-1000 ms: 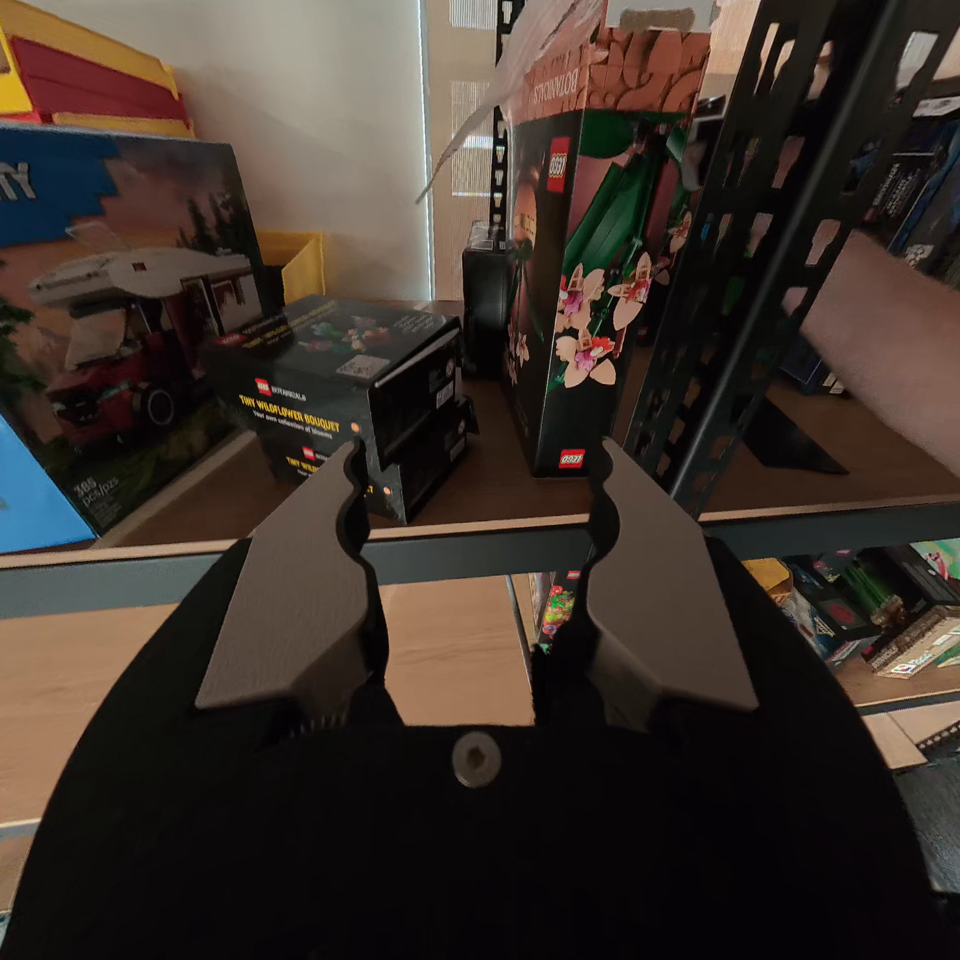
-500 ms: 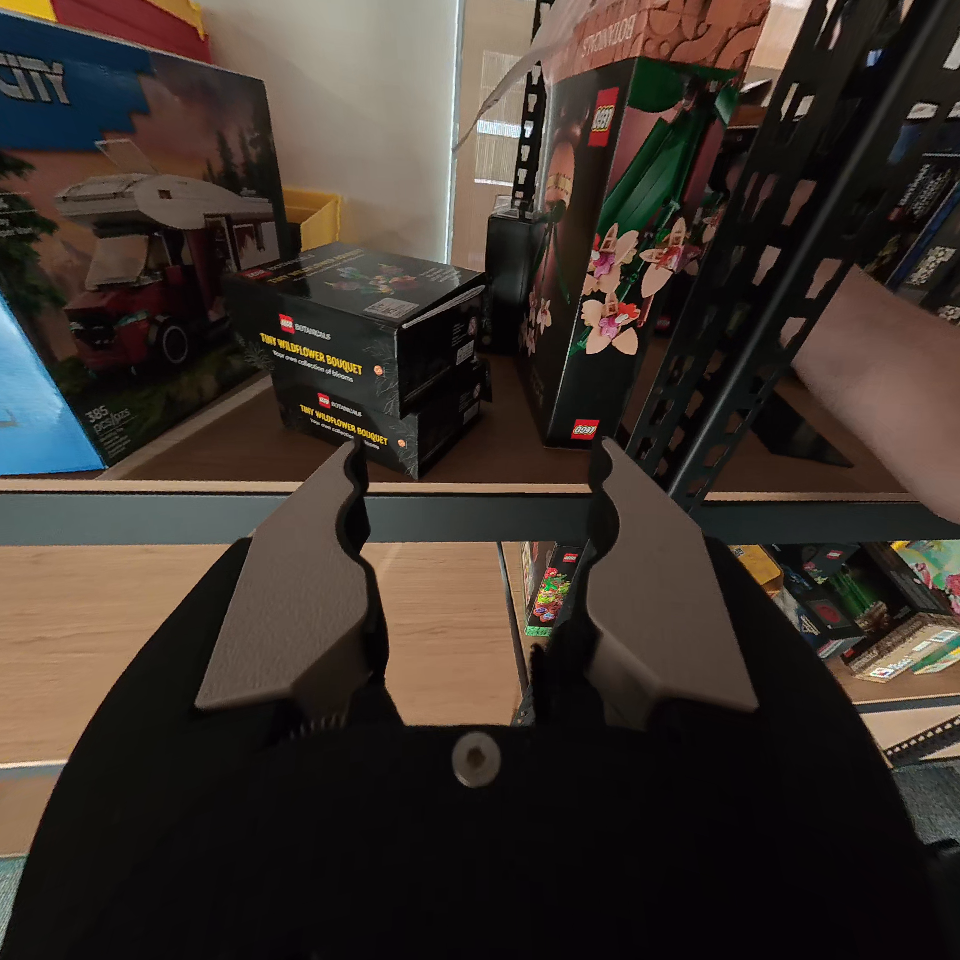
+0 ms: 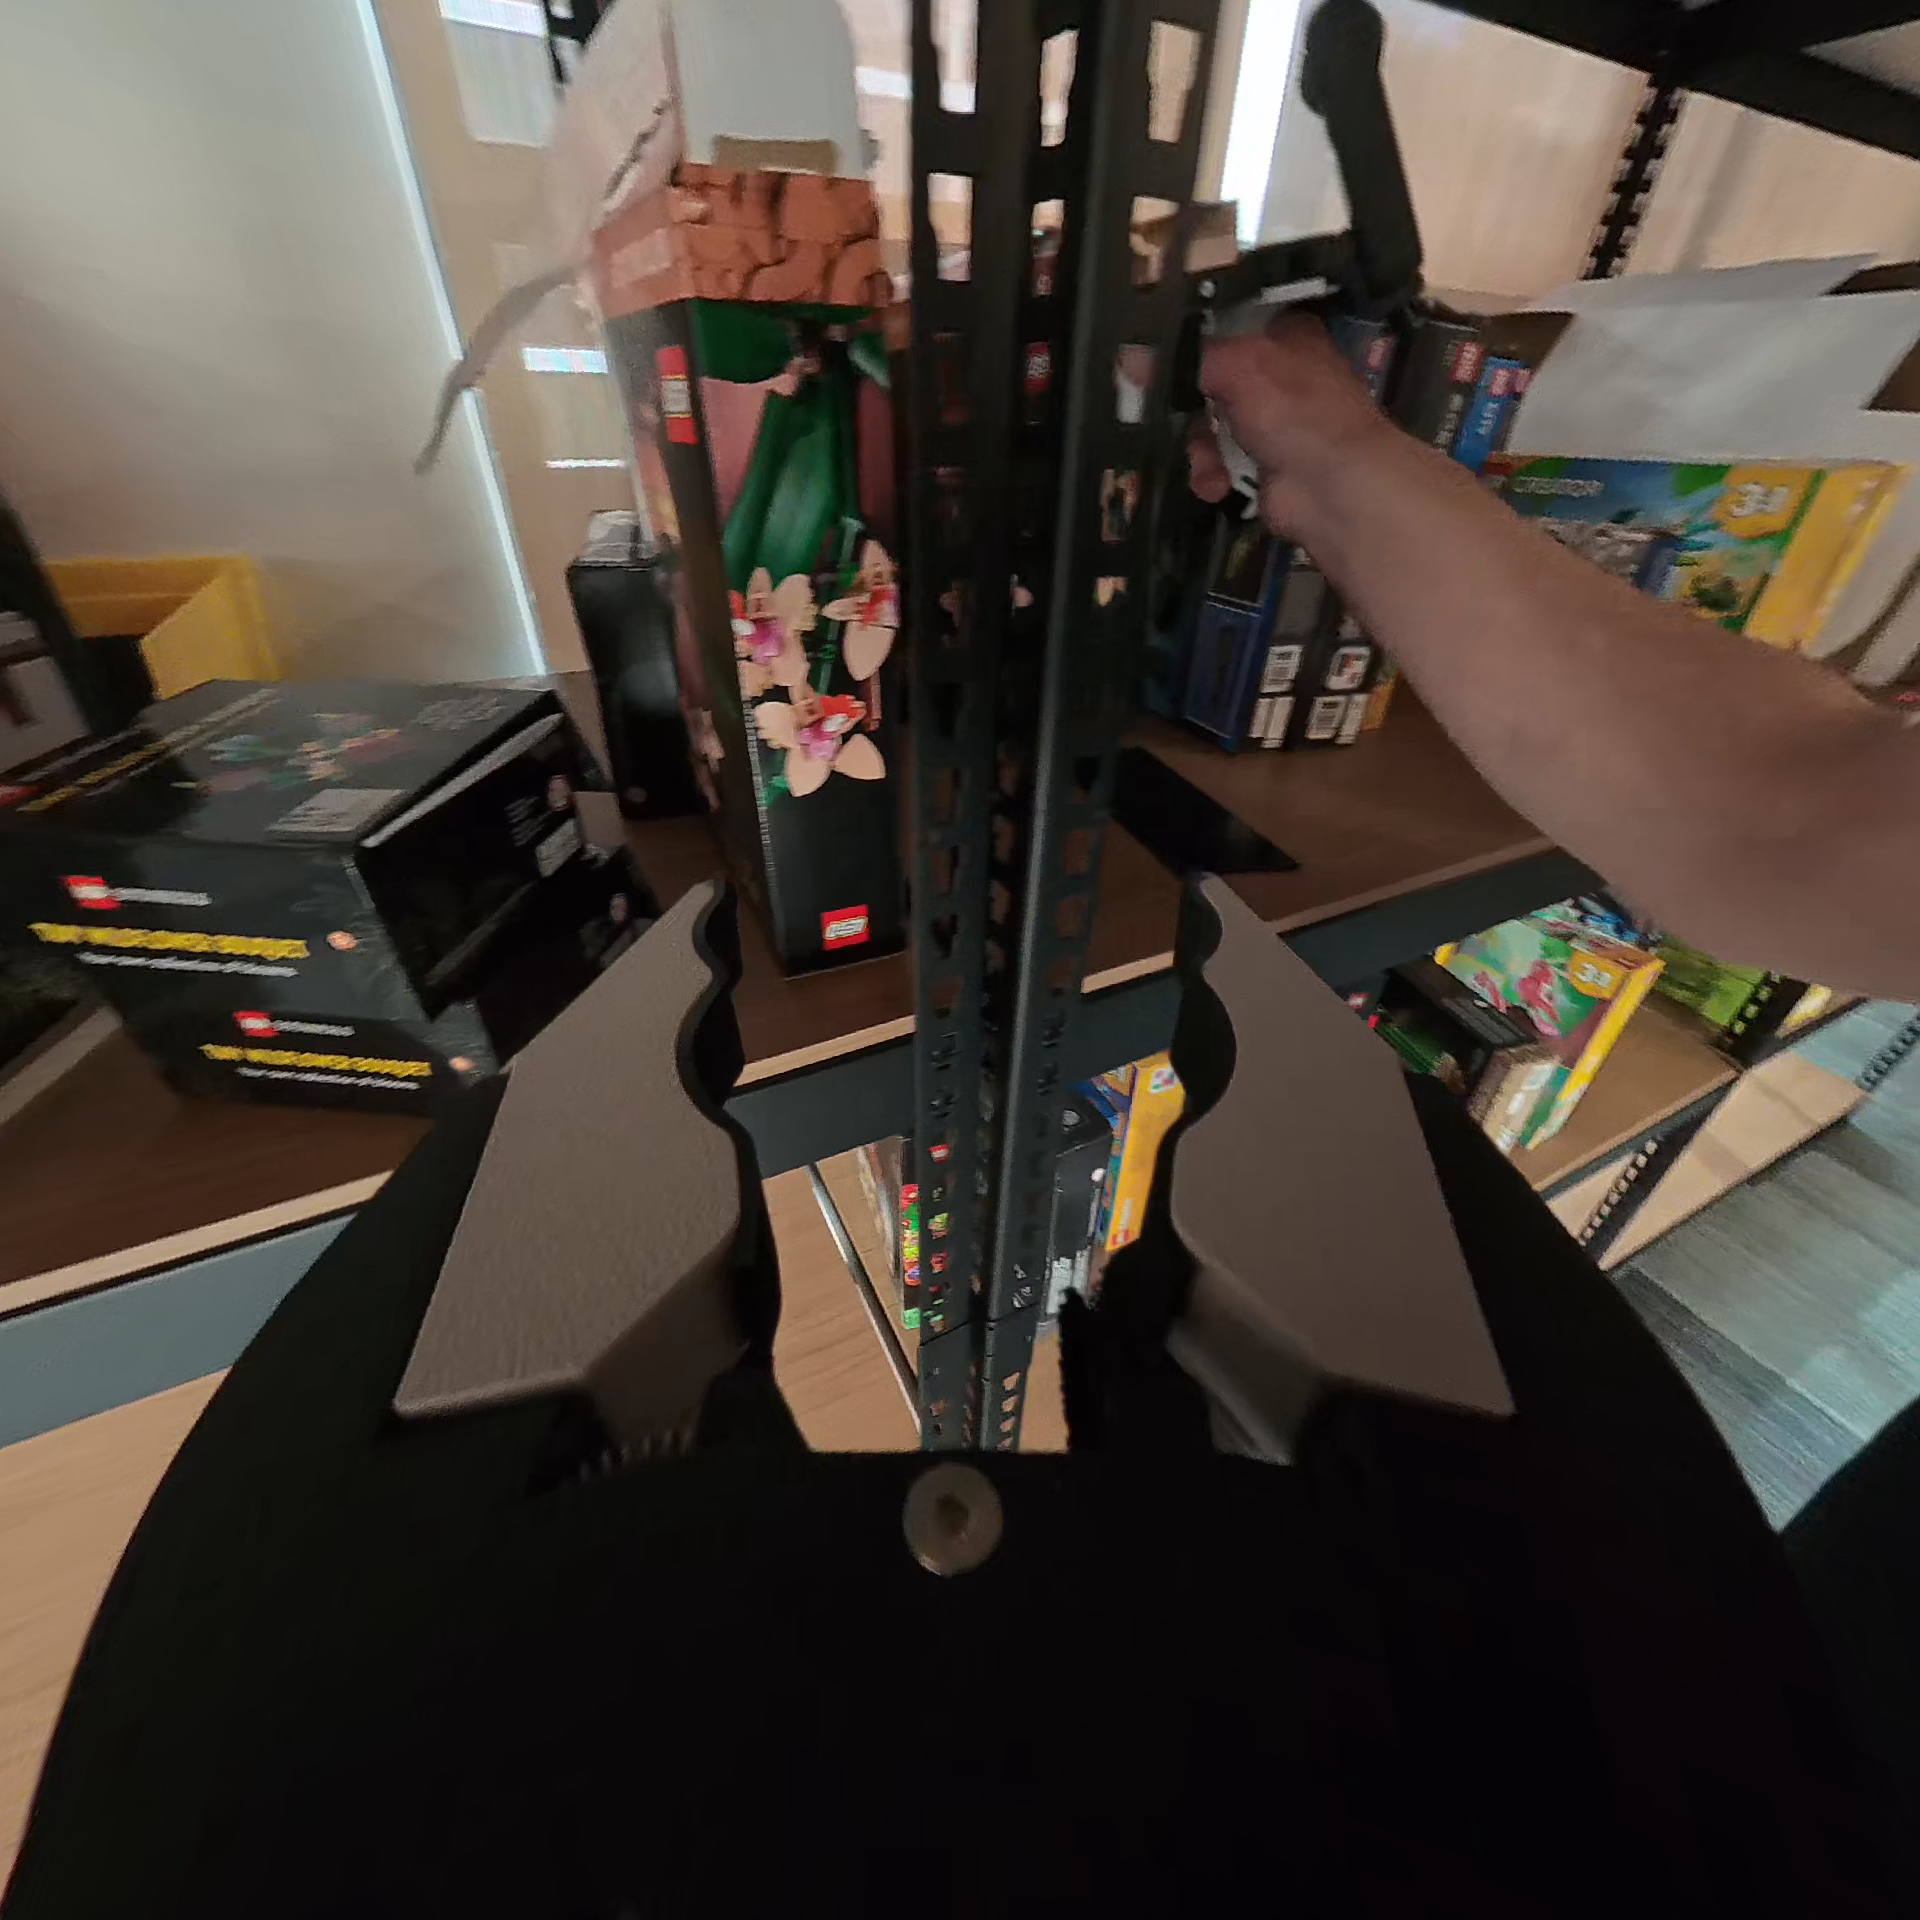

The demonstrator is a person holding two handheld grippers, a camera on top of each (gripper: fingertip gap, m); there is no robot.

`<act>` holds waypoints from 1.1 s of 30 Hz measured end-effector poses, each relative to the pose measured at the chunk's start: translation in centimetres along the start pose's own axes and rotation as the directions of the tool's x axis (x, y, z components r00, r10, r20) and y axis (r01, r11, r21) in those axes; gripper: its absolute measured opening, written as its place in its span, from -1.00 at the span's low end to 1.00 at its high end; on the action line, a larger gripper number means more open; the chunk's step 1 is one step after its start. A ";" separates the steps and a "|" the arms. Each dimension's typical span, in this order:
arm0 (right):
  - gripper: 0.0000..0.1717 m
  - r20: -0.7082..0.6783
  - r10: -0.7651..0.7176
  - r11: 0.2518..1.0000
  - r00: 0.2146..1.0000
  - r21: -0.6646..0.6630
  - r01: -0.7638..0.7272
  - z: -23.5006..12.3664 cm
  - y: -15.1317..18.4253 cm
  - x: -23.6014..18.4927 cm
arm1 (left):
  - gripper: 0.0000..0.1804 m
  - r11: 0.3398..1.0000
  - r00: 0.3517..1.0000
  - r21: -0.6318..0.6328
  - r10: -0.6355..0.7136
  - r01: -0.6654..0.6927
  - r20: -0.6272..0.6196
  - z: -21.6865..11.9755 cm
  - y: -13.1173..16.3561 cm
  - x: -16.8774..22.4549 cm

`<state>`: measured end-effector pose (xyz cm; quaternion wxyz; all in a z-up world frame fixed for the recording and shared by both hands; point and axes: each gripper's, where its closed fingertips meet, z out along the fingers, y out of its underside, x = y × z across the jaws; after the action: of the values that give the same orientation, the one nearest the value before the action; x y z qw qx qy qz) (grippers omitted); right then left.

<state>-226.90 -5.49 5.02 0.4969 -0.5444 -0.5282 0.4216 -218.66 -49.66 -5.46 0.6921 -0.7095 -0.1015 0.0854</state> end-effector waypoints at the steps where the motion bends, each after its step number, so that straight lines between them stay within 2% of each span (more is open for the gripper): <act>1: -0.22 0.005 -0.004 1.000 1.000 -0.024 0.004 -0.6 -0.1 -0.3 | -0.09 1.000 1.000 -0.001 0.005 -0.005 -0.025 0.0 0.0 0.7; 6: -0.23 0.075 -0.006 0.994 0.997 -0.111 0.014 -4.2 -0.6 -1.5 | -0.12 1.000 0.981 0.025 0.010 -0.006 -0.193 0.1 -0.2 5.8; 10: -0.23 0.136 -0.042 0.990 0.990 -0.125 0.059 -7.2 -0.3 -2.5 | -0.17 0.999 0.957 0.031 0.037 -0.029 -0.289 1.4 -0.4 10.9; 14: -0.23 0.200 -0.079 0.991 0.977 -0.092 0.099 -9.4 0.3 -2.9 | -0.15 0.995 0.917 0.077 0.093 -0.068 -0.389 4.7 -2.6 17.2; 17: -0.23 0.247 -0.123 0.989 0.961 -0.052 0.140 -11.0 0.8 -3.2 | -0.07 0.972 0.882 0.150 0.229 -0.182 -0.411 8.9 -5.7 21.6; 22: -0.23 0.334 -0.187 0.982 0.924 0.043 0.183 -13.9 1.9 -3.5 | 0.09 0.862 0.829 0.229 0.501 -0.452 -0.249 17.6 -12.1 24.5; 24: -0.23 0.370 -0.193 0.981 0.909 0.084 0.174 -15.5 2.4 -3.2 | 0.17 0.836 0.821 0.230 0.541 -0.499 -0.184 20.8 -14.1 24.5; 26: -0.23 0.412 -0.179 0.983 0.893 0.115 0.144 -17.4 2.7 -2.5 | 0.16 0.834 0.827 0.213 0.542 -0.509 -0.146 23.7 -15.1 24.1; 30: -0.23 0.500 -0.194 0.975 0.844 0.192 0.111 -21.4 3.3 -1.4 | 0.18 0.845 0.849 0.150 0.526 -0.513 -0.058 28.1 -14.8 22.5; 33: -0.24 0.540 -0.190 0.969 0.820 0.235 0.070 -23.6 3.9 -0.3 | 0.19 0.891 0.891 0.064 0.452 -0.450 -0.033 31.2 -12.1 20.5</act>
<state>-203.06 -7.87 4.75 0.4018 -0.3058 -0.6402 0.5789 -207.34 -13.96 6.18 0.6746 -0.6965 0.0846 0.2296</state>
